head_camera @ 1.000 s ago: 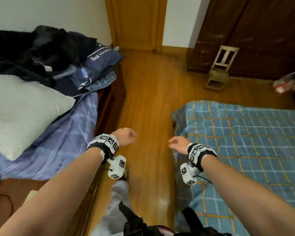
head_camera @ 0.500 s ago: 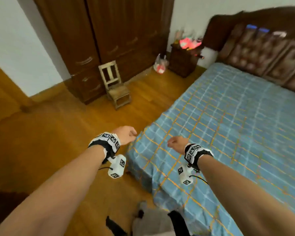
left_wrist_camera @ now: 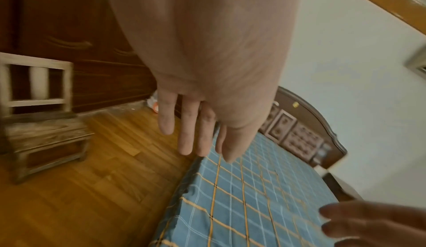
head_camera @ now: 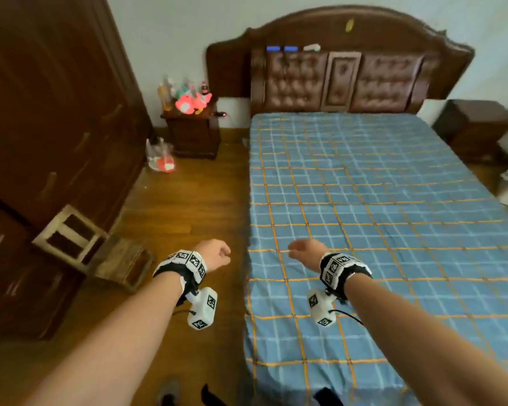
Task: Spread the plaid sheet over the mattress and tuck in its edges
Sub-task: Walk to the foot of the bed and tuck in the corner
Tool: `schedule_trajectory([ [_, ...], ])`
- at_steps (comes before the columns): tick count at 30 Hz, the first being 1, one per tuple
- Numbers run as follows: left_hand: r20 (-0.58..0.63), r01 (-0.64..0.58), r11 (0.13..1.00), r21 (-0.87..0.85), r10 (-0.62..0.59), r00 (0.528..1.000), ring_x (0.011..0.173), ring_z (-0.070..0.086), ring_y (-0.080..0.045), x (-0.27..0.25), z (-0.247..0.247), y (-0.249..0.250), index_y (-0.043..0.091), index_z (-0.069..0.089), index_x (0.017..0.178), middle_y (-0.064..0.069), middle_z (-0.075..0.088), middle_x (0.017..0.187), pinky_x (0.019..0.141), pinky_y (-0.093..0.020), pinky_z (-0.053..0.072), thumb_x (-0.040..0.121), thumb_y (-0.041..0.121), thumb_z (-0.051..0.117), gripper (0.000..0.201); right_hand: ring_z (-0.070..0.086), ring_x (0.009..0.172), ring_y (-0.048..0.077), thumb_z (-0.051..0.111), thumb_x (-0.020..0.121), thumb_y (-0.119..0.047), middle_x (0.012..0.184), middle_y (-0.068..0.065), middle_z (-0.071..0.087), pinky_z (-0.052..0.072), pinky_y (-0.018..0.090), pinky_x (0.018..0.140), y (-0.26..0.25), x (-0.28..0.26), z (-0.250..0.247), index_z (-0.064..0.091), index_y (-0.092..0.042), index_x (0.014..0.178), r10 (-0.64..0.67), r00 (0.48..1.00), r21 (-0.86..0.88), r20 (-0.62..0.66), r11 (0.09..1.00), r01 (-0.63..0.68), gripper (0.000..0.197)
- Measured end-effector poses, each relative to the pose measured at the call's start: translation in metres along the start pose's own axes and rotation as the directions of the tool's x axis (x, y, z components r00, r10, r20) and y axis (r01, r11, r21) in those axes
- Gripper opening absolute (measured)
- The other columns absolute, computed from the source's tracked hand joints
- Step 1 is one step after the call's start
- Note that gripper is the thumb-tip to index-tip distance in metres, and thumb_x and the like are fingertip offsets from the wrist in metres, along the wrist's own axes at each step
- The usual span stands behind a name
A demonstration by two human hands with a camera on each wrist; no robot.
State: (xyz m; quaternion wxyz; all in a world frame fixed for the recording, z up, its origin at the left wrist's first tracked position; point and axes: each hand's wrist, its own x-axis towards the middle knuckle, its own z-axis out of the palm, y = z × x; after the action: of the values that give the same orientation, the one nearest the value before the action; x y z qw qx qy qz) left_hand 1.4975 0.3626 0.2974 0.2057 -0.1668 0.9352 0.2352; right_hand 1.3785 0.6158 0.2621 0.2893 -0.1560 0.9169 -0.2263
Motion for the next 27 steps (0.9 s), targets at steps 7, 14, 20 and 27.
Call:
schedule_trajectory([
  [7,0.256,-0.372,0.881,0.293,0.303,0.918,0.114,0.061,-0.019,0.072,-0.019,-0.021,0.026,0.065,0.118,0.004,0.066,0.123,0.096,-0.027,0.046,0.089,0.033,0.062,0.03,0.058,0.121,0.023,0.063,0.089,-0.031,0.128,0.003,0.065,0.044,0.029,0.101,-0.013,-0.046,0.057,0.065,-0.02,0.124,0.445,0.873,0.251,-0.201,0.885,-0.393,0.037],
  [14,0.384,-0.585,0.729,0.356,0.457,0.802,0.119,0.058,-0.021,0.031,0.008,-0.011,0.03,0.061,0.122,0.005,0.064,0.127,0.1,-0.032,0.046,0.089,0.037,0.059,0.034,0.061,0.115,0.023,0.064,0.085,-0.035,0.121,0.003,0.067,0.046,0.031,0.099,-0.016,-0.163,0.152,0.063,-0.023,0.124,0.73,0.671,0.45,-0.13,0.646,-0.616,0.041],
  [20,0.306,-0.546,0.704,0.454,0.452,0.838,0.125,0.047,-0.025,0.03,0.093,-0.041,0.032,0.061,0.12,-0.003,0.059,0.127,0.1,-0.039,0.04,0.089,0.042,0.053,0.033,0.06,0.114,0.029,0.064,0.083,-0.048,0.127,0.008,0.063,0.048,0.035,0.097,0.038,-0.159,0.268,0.057,-0.019,0.129,0.805,0.59,0.545,-0.059,0.521,-0.657,0.054],
  [27,0.488,-0.327,0.903,0.28,0.159,0.858,0.108,0.061,-0.034,0.084,0.283,-0.111,0.015,0.065,0.096,-0.013,0.066,0.101,0.082,-0.033,0.044,0.092,0.051,0.049,0.04,0.063,0.11,0.031,0.048,0.06,-0.086,0.114,0.007,0.068,0.048,0.046,0.097,0.16,-0.076,0.455,0.064,-0.014,0.119,0.833,0.542,0.687,0.113,0.329,-0.648,0.095],
])
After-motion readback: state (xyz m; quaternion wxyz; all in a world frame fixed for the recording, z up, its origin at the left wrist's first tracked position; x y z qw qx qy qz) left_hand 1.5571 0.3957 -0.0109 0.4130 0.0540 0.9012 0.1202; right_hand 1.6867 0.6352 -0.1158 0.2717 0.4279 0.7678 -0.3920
